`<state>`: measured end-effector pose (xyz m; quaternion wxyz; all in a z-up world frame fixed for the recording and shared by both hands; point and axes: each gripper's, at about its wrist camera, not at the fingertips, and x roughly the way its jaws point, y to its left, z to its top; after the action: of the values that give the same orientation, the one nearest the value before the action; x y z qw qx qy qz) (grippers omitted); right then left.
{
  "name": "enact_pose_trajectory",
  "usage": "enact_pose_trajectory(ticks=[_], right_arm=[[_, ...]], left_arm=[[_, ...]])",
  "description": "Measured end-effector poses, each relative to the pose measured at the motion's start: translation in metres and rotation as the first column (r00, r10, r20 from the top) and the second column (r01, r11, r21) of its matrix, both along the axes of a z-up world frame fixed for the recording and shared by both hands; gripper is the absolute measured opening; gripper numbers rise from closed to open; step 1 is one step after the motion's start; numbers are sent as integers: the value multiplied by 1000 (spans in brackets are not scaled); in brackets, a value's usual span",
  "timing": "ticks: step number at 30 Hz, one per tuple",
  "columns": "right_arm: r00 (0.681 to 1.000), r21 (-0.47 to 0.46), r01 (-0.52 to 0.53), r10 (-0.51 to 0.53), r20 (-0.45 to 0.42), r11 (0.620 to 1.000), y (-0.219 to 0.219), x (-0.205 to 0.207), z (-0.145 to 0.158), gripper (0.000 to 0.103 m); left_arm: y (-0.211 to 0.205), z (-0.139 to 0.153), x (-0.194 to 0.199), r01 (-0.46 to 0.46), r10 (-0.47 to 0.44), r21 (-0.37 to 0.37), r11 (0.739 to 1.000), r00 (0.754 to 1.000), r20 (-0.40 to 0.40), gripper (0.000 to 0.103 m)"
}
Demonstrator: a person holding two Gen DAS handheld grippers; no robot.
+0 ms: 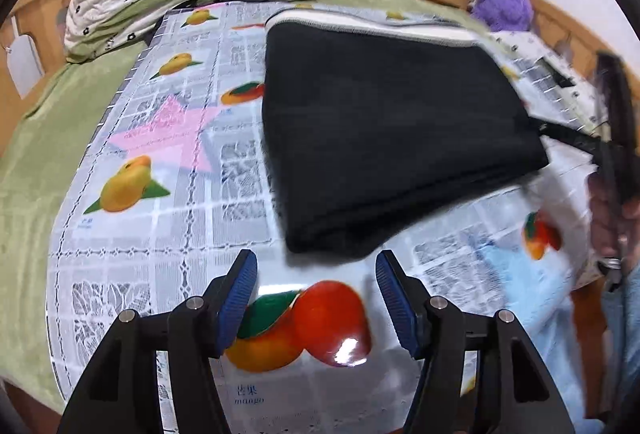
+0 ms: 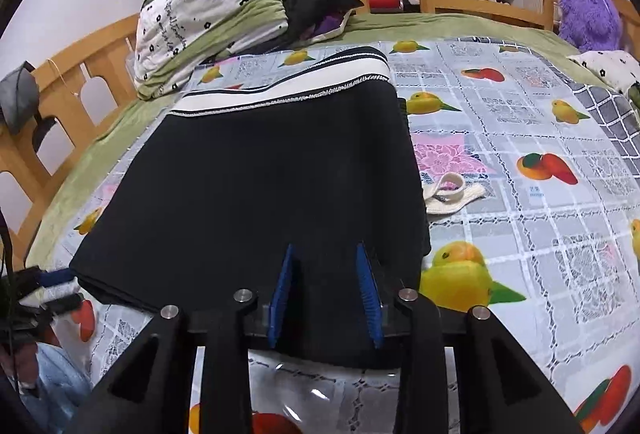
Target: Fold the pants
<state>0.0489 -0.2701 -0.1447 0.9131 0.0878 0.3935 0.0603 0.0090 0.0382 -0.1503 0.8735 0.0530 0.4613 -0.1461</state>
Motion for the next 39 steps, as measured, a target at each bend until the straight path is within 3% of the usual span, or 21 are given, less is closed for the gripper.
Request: enact_pose_trajectory(ticks=[2,4,5,6,7,8,9,11,12,16,17,21,24,27,29,31,34,36,39], right_arm=[[1000,-7,-4,4,4,1000,2,-2,-2,35],[1000,-8,-3,3,5,1000,3,-3,-4,35],[1000,-11,-7,7,6,1000,2,-3,-4,35],[1000,-14,-10,10,8,1000,3,-3,-4,35],[1000,-14,-12,12,9,1000,3,-3,-5,35],[1000,-16,-13,13,9,1000,3,-2,-6,35],[1000,-23,-13,13,10,1000,3,-2,-6,35],[1000,-31,-13,13,14,999,4,-2,-7,35],[1000,-29,-11,12,16,1000,5,-3,-8,35],[999,-38,-27,28,18,999,9,-4,-10,35],[999,-53,-32,33,18,998,10,-4,-11,35],[999,-48,-48,47,-21,998,7,-7,-4,34],[1000,-17,-20,20,-1,1000,-1,-15,8,38],[998,-41,-4,7,70,999,2,-18,19,46],[997,-33,-13,15,77,999,7,-11,20,46],[998,-18,-26,27,63,1000,11,-2,15,47],[999,-24,5,-5,34,1000,15,7,-7,52],[995,-29,11,-8,102,1000,19,-3,-12,56],[992,-79,36,-26,125,996,28,-7,-16,56]], left_arm=[[-3,-2,4,-13,13,1,1000,1000,26,60],[-11,-6,10,0,-2,47,999,999,42,58],[-19,-14,16,26,-30,125,992,999,32,52],[-22,-15,18,44,-49,145,988,998,33,37],[-22,-12,18,48,-55,129,990,997,51,24],[-17,-1,19,20,-26,64,998,996,89,14],[-11,9,16,5,-6,11,1000,992,127,14],[5,25,11,-27,47,-102,994,980,191,14],[9,23,11,-45,68,-122,992,980,189,14],[9,-17,20,-69,72,-60,996,995,65,15],[11,-17,15,-61,65,-64,996,995,70,19],[23,0,0,-67,72,-72,995,996,61,30],[33,21,-15,-76,86,-88,993,989,120,35],[28,44,-2,-39,68,-166,985,983,168,41],[13,51,19,-21,56,-187,982,981,184,42],[0,45,39,-19,48,-178,984,985,163,42],[-20,6,60,-75,81,-97,992,995,58,44],[-25,-2,50,-85,94,-78,993,988,120,45],[-21,-3,47,-108,121,-110,988,985,120,45]])
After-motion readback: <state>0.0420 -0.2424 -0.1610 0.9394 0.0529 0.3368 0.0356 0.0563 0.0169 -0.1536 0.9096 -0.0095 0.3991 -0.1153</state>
